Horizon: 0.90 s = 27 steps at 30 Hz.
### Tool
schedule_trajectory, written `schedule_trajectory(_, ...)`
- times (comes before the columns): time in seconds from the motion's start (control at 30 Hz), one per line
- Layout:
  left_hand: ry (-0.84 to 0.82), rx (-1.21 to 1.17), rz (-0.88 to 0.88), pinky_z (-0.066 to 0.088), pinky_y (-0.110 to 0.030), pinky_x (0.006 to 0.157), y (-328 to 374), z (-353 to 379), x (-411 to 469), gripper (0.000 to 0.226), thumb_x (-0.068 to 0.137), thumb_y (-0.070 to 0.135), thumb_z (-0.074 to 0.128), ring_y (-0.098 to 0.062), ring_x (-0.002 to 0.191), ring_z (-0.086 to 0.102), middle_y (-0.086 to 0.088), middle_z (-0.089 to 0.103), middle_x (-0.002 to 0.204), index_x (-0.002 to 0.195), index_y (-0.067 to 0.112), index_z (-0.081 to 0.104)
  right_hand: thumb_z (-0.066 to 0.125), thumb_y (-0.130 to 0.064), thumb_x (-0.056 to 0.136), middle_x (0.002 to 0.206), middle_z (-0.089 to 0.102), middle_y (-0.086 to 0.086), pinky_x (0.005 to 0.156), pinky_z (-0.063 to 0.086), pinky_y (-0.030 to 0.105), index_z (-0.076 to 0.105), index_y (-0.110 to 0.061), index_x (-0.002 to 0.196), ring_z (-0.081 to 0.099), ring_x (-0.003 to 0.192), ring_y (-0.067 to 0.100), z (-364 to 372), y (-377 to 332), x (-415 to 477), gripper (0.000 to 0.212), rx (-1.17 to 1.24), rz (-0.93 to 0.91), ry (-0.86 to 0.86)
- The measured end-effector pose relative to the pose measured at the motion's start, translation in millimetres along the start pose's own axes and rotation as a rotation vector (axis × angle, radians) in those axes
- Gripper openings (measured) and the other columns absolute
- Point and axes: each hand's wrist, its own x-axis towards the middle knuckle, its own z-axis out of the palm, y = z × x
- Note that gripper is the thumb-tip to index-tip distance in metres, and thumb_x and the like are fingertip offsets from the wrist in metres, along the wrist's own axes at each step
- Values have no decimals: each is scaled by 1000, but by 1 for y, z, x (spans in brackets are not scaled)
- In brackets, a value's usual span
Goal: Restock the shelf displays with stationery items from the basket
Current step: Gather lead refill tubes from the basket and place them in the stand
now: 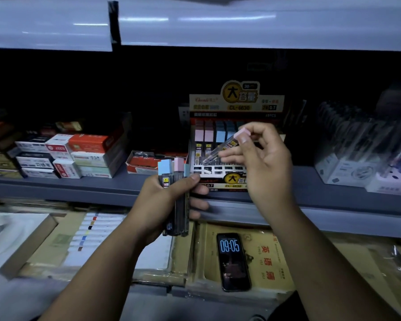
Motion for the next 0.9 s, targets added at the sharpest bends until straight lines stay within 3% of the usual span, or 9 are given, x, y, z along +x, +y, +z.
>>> schedule_trajectory(0.17,26,-7,8,61,-38,64,-2,-10,-1,27,95,21,66,-31,76,73,-20,75,98,106,-3,69,46,-9,107,97,60,8,66,62,31,57,-5,110,72,74,18,-1,2,5,13,-264,-119,-106)
schedule_trajectory(0.37,27,-38,2,58,-37,63,-1,-15,-2,29,96,20,67,-32,77,72,-19,74,95,108,-6,69,48,-8,106,102,56,4,65,59,22,62,-8,113,69,72,15,2,1,8,16,-351,-184,-145)
schedule_trajectory(0.5,24,-29,-2,60,-37,64,1,-15,-4,28,95,20,67,-32,76,72,-20,75,95,108,-5,68,52,-8,104,103,54,0,67,60,30,63,-8,116,68,74,13,9,8,5,16,-422,-202,-175)
schedule_trajectory(0.67,33,-37,2,61,-39,65,2,-16,-4,29,95,19,68,-32,76,73,-21,75,97,107,-8,68,58,-14,101,110,54,0,70,60,32,57,-12,125,69,79,10,16,13,2,24,-471,-215,-90)
schedule_trajectory(0.77,33,-45,-1,61,-38,64,3,-16,-5,28,94,19,68,-33,76,72,-22,75,97,106,-7,68,64,-14,97,115,52,0,71,59,24,60,-10,123,66,82,10,17,16,0,26,-508,-244,-100)
schedule_trajectory(0.9,31,-49,-6,61,-38,63,4,-15,-6,30,95,18,67,-31,74,72,-21,75,96,107,-9,67,66,-10,95,107,50,-2,64,44,11,63,-10,124,54,72,5,17,19,-1,30,-574,-247,-99)
